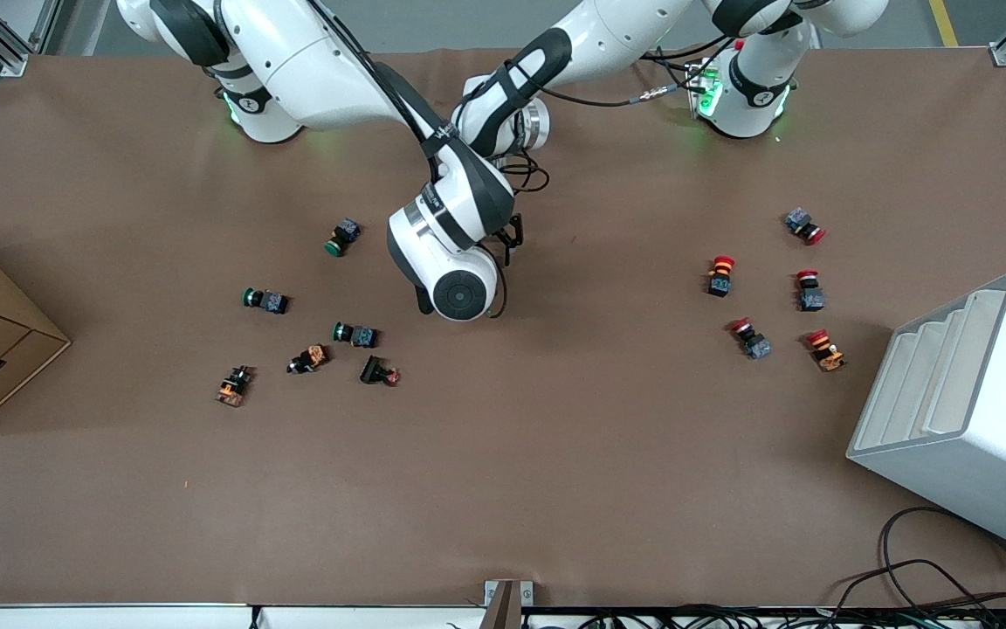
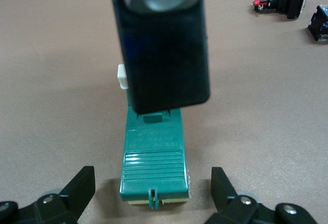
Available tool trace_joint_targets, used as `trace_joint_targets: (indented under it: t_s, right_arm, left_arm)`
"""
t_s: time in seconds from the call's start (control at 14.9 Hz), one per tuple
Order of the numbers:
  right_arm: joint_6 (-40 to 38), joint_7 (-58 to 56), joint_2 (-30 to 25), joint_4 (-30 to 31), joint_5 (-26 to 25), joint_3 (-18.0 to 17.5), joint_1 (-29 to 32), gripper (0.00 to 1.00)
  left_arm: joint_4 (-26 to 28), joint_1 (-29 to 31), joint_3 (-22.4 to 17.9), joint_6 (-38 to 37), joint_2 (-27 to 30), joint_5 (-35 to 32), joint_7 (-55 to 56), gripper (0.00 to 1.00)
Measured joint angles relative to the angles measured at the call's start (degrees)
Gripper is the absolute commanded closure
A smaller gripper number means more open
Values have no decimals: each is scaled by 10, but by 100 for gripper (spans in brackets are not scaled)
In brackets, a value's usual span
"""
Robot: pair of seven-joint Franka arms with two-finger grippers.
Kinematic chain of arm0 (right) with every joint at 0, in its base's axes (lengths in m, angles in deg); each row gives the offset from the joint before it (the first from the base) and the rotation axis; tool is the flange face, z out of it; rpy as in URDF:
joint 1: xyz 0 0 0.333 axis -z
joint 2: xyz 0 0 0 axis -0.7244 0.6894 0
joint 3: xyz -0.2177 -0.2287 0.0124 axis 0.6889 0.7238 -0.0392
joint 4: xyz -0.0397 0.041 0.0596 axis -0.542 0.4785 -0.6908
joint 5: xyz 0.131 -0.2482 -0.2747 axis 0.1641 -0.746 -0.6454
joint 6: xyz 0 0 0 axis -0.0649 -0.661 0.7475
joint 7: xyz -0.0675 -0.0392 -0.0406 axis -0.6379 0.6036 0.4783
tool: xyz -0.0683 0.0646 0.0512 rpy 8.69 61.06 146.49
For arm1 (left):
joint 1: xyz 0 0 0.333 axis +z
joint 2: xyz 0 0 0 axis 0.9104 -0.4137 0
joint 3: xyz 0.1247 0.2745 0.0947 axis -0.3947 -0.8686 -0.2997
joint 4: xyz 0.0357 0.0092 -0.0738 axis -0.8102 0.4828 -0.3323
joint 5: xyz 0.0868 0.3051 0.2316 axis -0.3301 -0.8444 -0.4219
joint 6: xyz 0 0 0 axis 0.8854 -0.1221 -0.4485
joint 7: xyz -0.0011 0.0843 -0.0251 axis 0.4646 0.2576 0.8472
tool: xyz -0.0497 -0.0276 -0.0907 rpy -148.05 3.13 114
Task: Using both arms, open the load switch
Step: 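Push the black lever down onto the switch body with the right gripper, then lift the right gripper off the lever and draw it back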
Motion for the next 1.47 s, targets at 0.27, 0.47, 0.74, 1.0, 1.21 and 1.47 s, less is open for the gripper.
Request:
trace_joint_targets:
  t_s: [0.27, 0.47, 0.74, 1.0, 1.21, 1.47]
  right_arm:
    - [-4, -2, 1, 0, 0, -1, -1, 0]
    - [-8, -11, 3, 0, 0, -2, -2, 0]
    - [-10, -11, 7, 0, 0, -2, -7, 0]
    - [-10, -12, 12, 0, 0, -2, -11, 0]
    - [-10, -12, 12, 0, 0, -2, -11, 0]
    - [-10, -15, 12, 0, 0, -1, -11, 0]
  left_arm:
    - [0, 0, 0, 0, 0, 0, 0, 0]
    - [0, 0, 0, 0, 0, 0, 0, 0]
    - [-1, 0, 0, 0, 0, 0, 0, 0]
    - [-1, 0, 0, 0, 0, 0, 0, 0]
    - [-1, 0, -1, 0, 0, 0, 0, 0]
    - [-1, 0, -2, 0, 0, 0, 0, 0]
